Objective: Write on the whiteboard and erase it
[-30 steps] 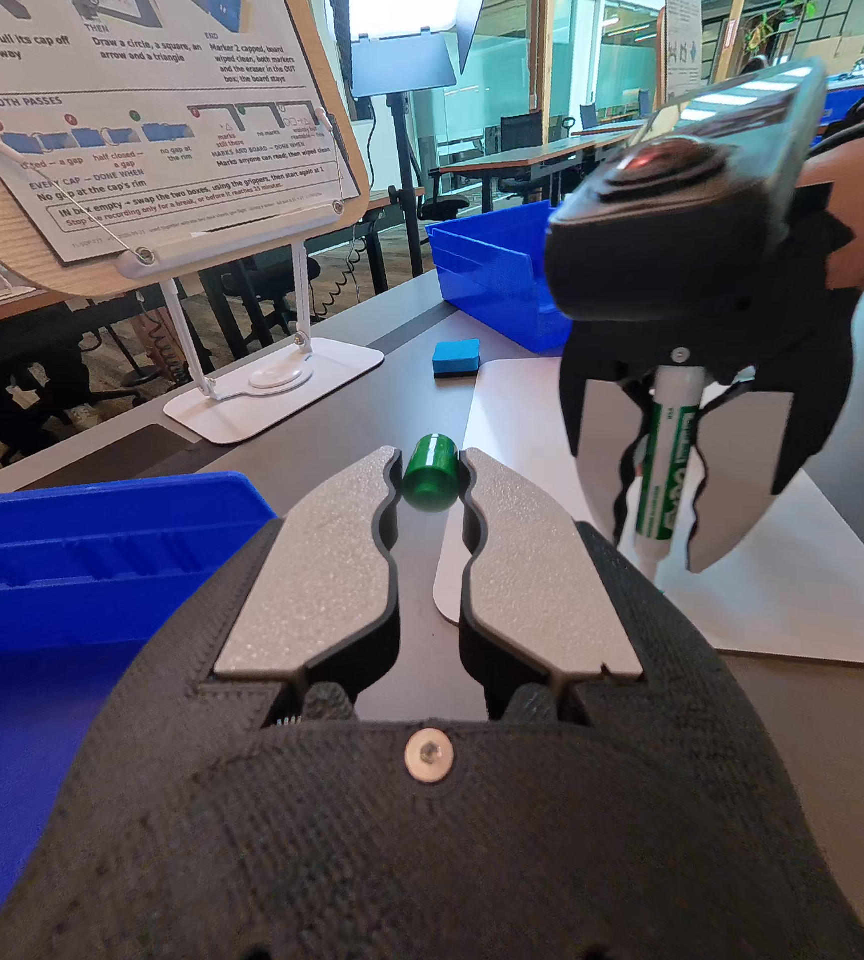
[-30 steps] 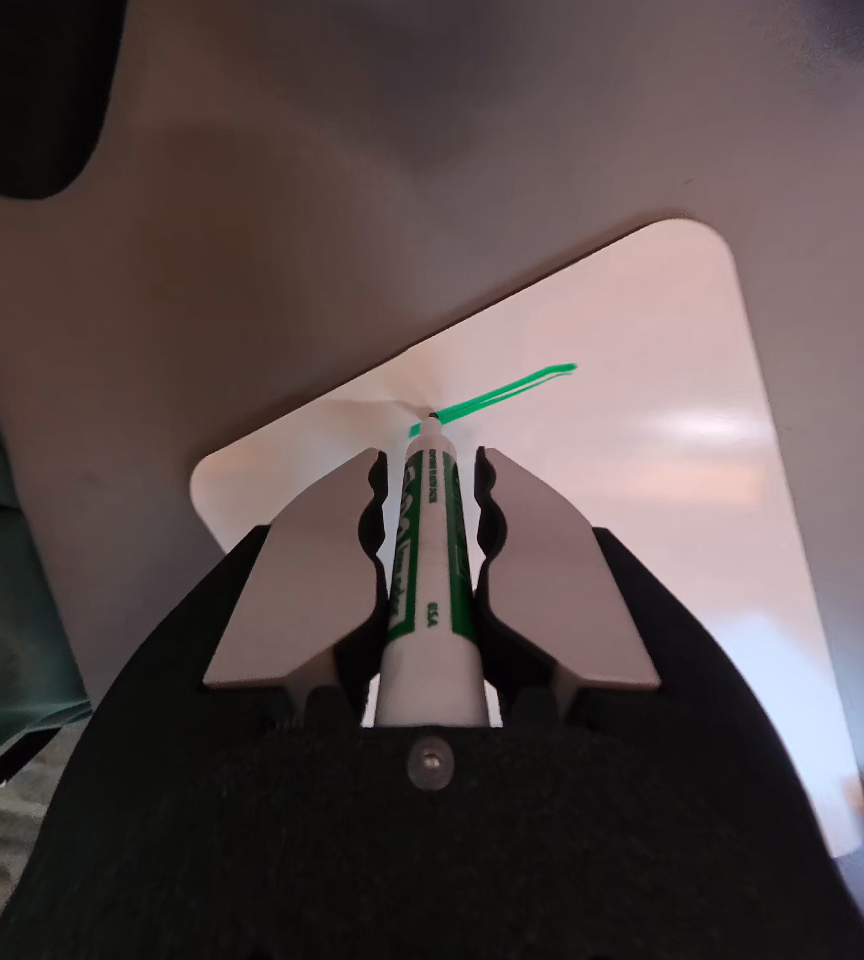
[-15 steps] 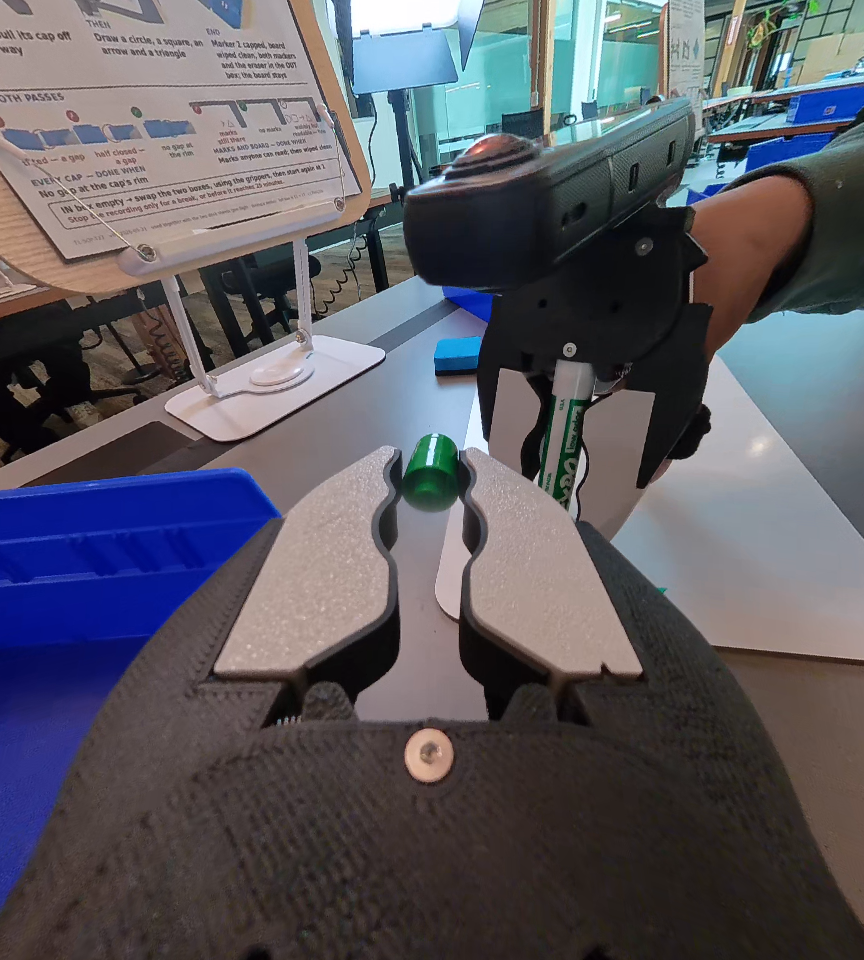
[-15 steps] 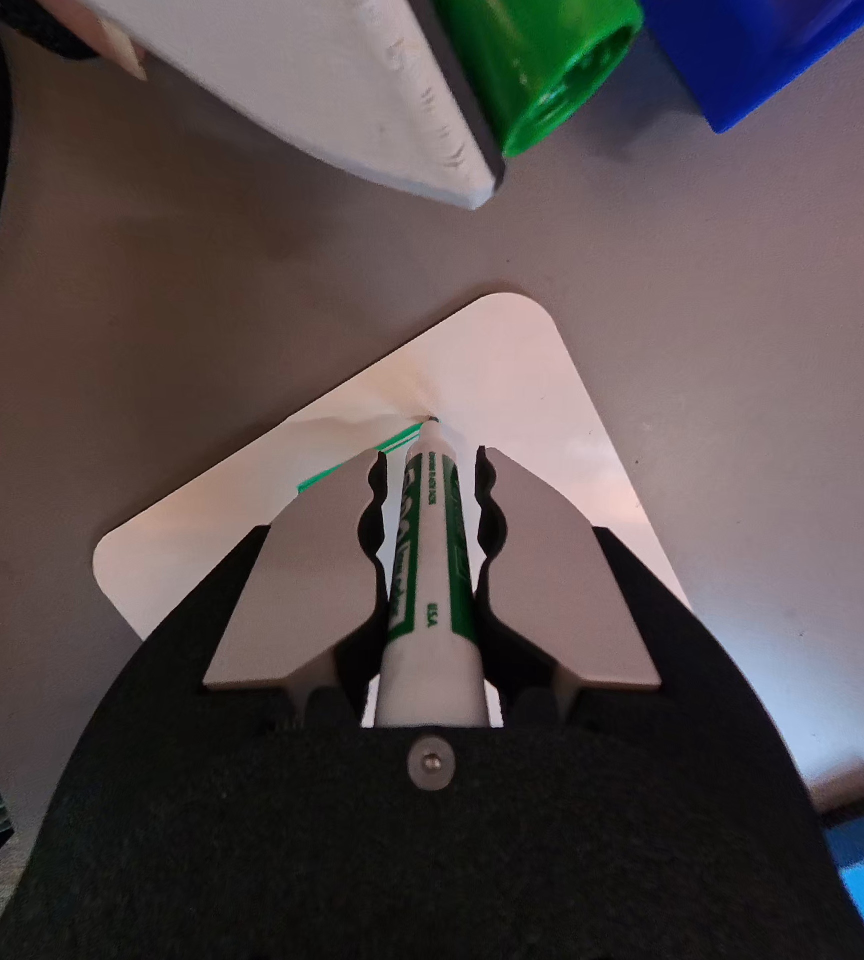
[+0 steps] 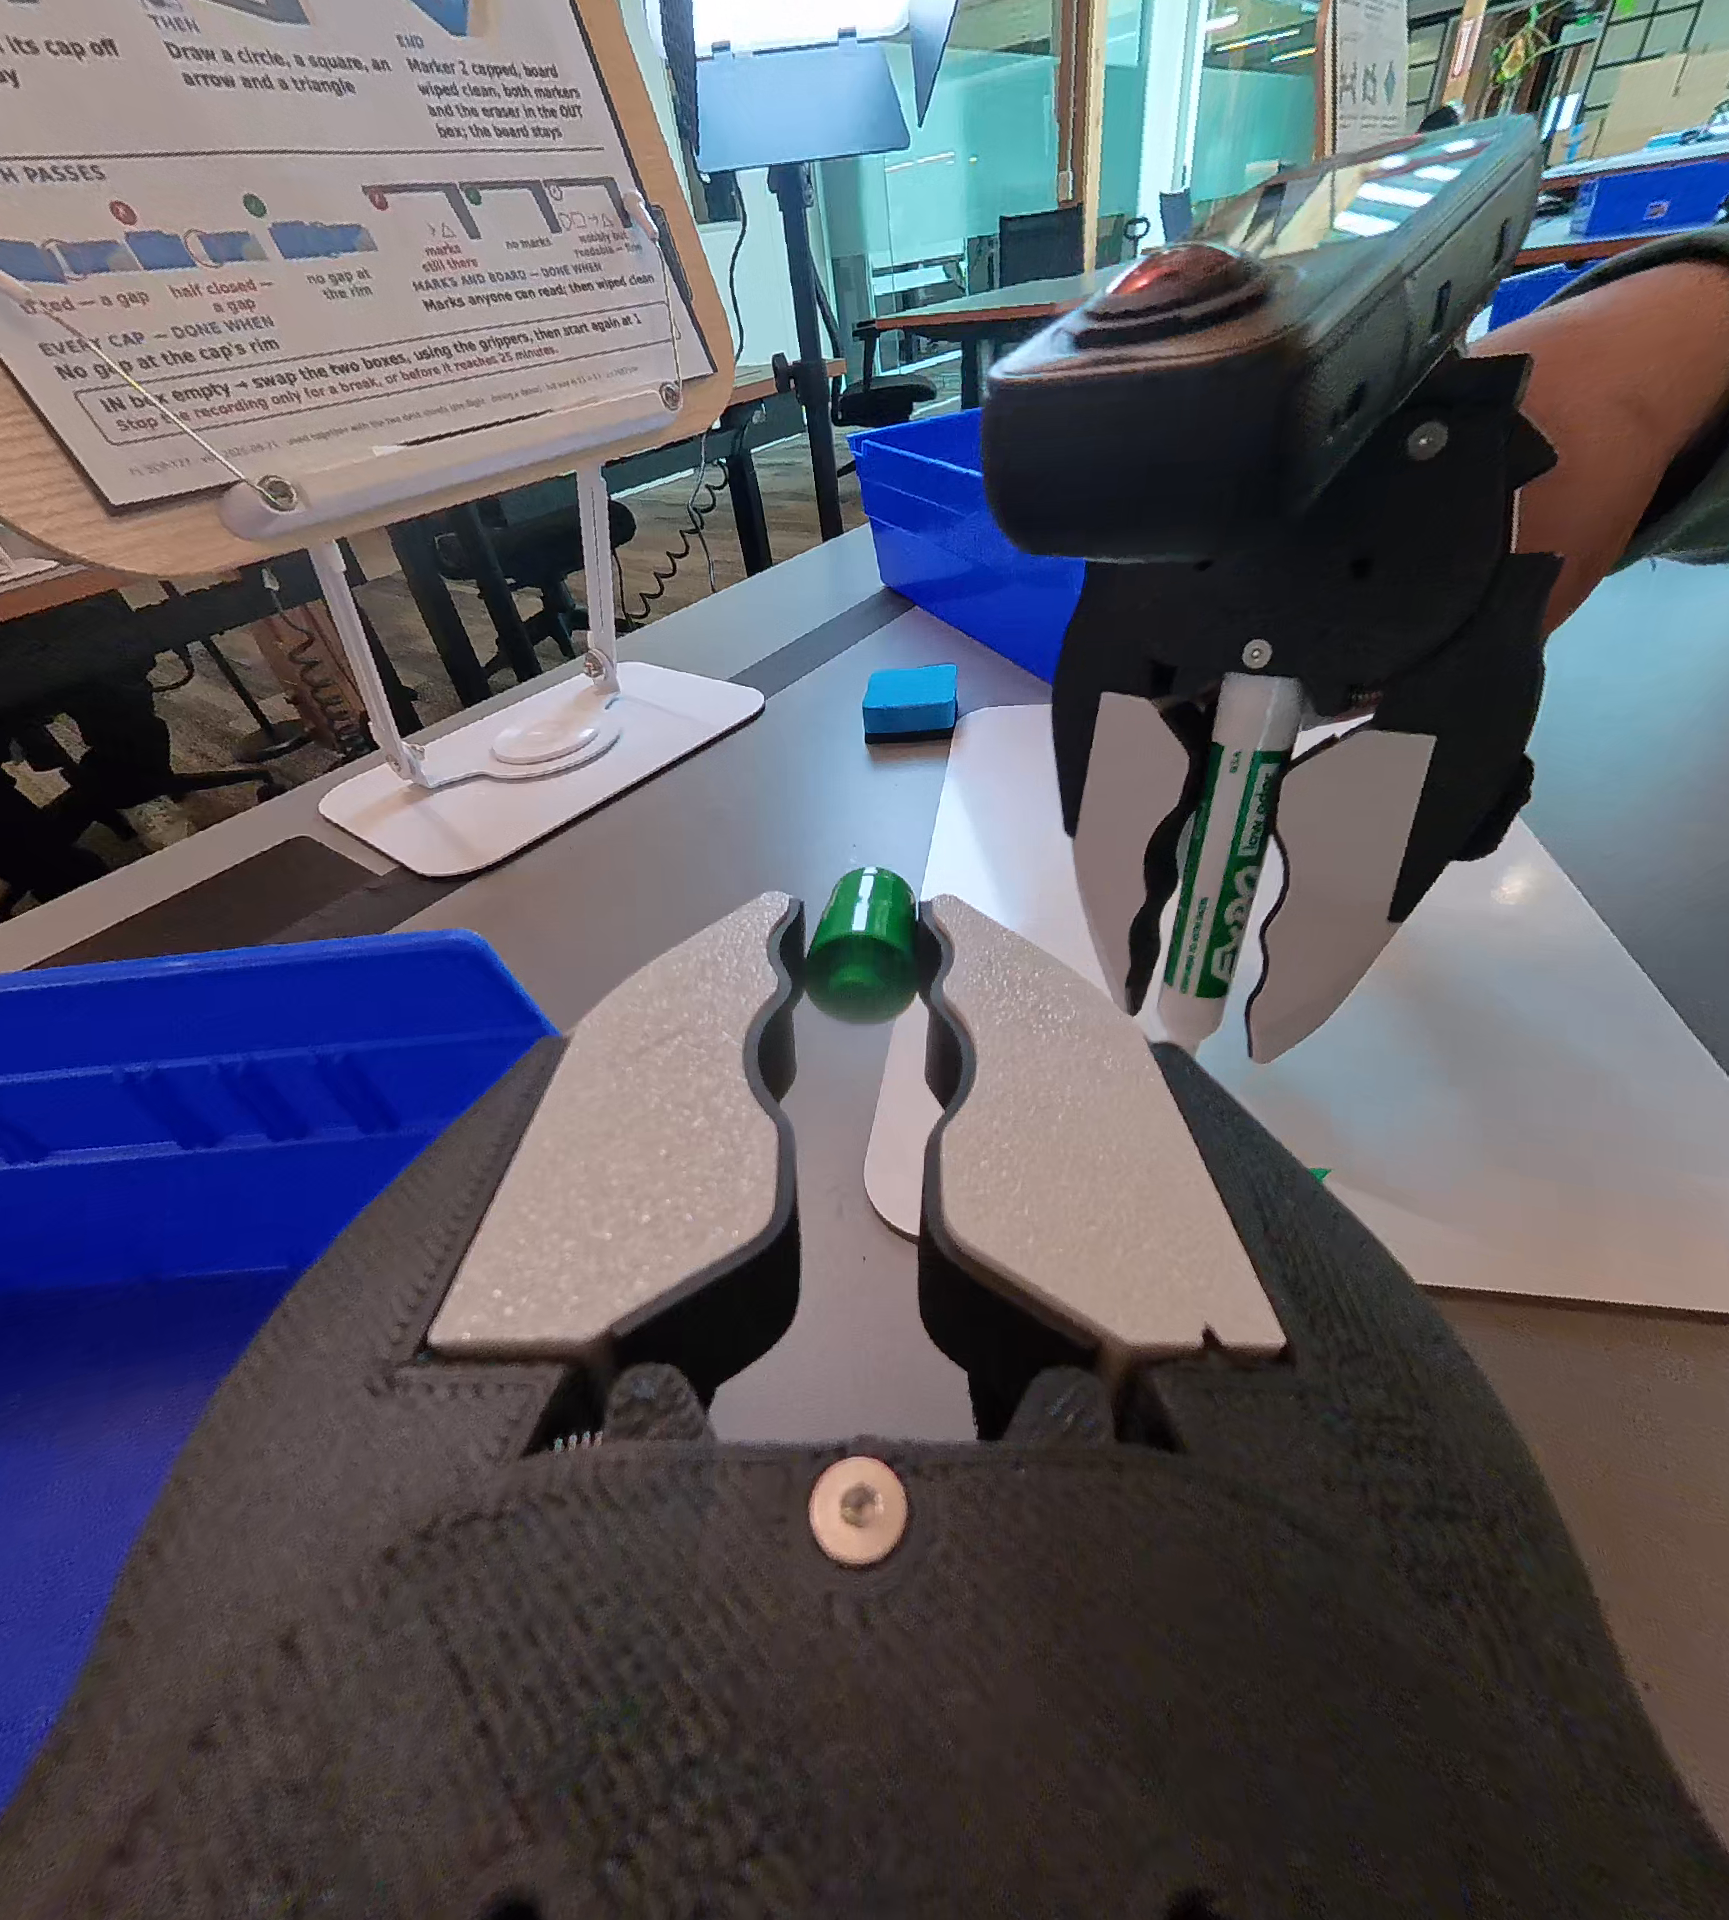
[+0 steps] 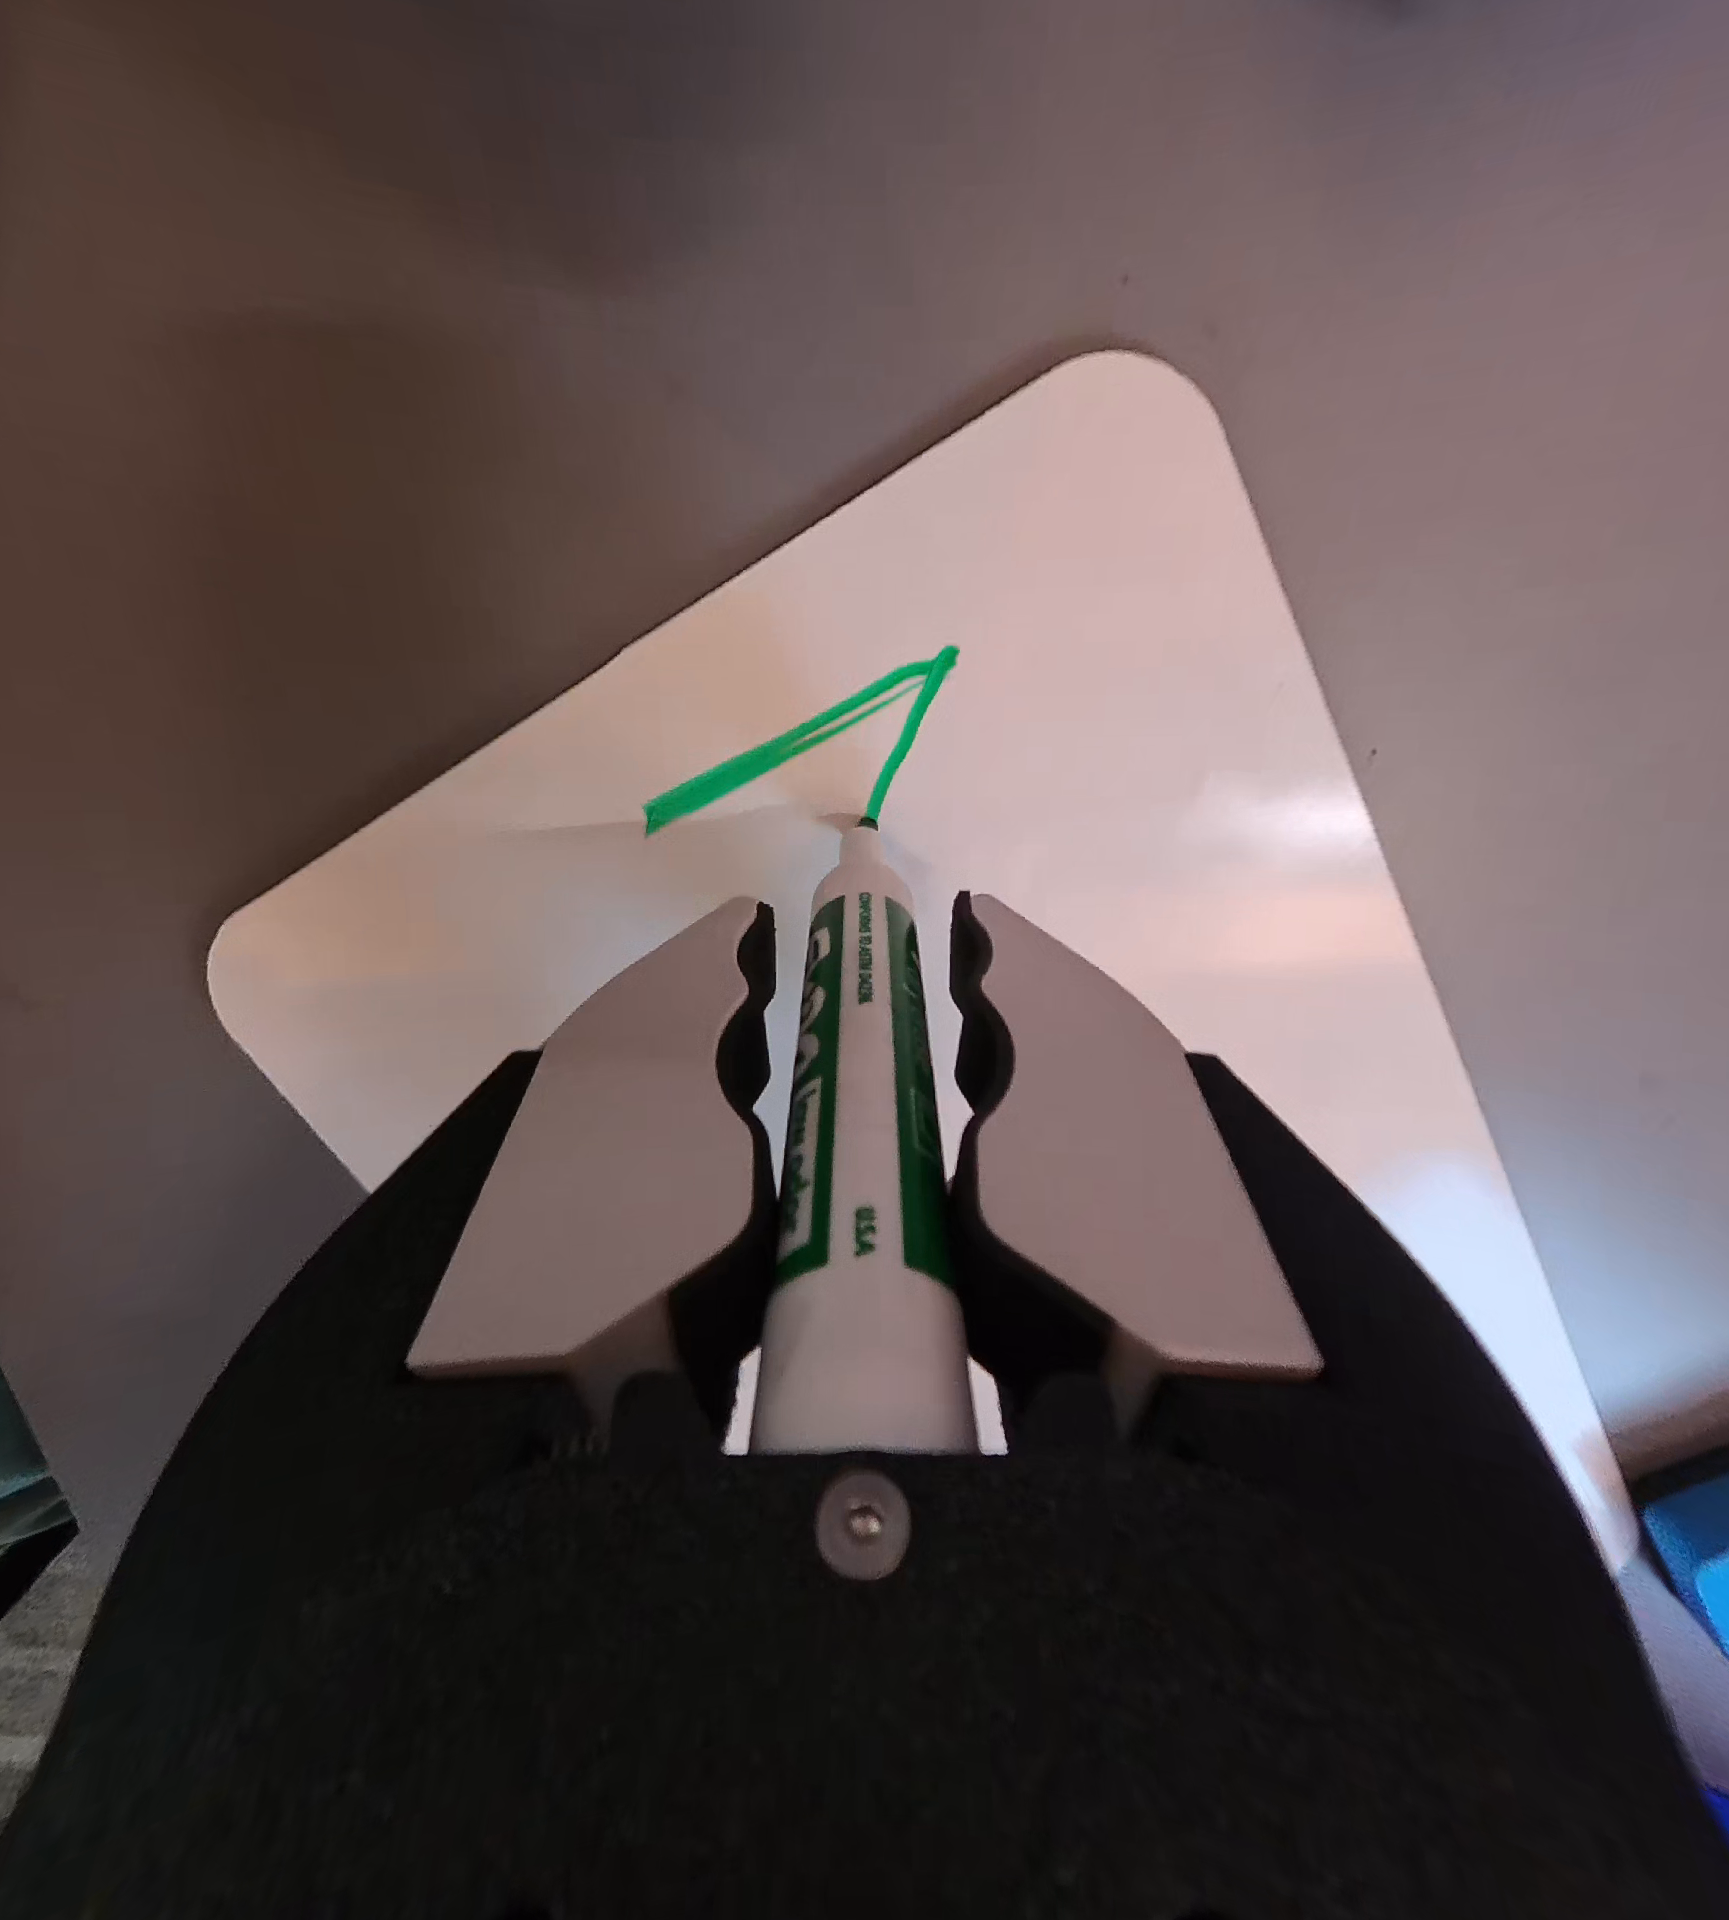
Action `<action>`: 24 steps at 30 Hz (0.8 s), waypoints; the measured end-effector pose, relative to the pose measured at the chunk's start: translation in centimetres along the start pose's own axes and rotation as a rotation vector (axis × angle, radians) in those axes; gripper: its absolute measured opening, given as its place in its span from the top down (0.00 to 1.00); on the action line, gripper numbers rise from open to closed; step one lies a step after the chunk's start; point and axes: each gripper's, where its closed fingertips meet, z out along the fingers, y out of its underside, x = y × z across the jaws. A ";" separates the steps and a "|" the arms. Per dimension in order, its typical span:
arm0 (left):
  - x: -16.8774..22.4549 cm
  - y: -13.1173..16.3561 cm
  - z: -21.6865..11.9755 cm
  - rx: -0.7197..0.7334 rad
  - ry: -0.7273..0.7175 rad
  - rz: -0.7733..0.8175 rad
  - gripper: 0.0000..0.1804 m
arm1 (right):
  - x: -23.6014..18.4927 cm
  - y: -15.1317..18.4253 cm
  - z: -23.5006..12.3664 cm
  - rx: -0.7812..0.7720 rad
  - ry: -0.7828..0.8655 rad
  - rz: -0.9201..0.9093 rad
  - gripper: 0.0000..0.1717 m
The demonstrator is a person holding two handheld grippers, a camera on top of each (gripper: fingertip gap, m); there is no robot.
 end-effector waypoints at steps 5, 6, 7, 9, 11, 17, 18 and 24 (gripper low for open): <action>0.2 0.0 0.0 0.001 0.003 0.000 0.89 | 0.8 0.3 -0.1 -0.005 0.033 0.006 0.80; 0.2 0.0 0.0 0.000 0.004 0.002 0.89 | 1.2 0.1 -0.1 -0.002 0.044 0.009 0.80; 0.2 0.0 0.1 -0.001 0.004 0.003 0.89 | 1.7 -0.1 0.0 0.002 0.054 0.013 0.80; 0.2 0.1 0.1 -0.002 0.006 0.002 0.89 | 2.7 -0.5 0.0 0.009 0.069 0.021 0.80; 0.2 0.1 0.1 -0.004 0.008 0.002 0.89 | 3.4 -0.7 0.1 0.012 0.073 0.031 0.80; 0.2 0.1 0.1 -0.005 0.009 0.003 0.89 | 2.6 -0.1 -0.1 0.000 0.052 0.030 0.80; 0.2 0.1 0.1 -0.006 0.009 0.003 0.89 | 2.1 0.3 -0.1 -0.003 0.046 0.027 0.80; 0.4 0.4 0.3 -0.013 0.012 0.002 0.89 | -1.4 2.8 -0.7 -0.019 0.004 0.005 0.80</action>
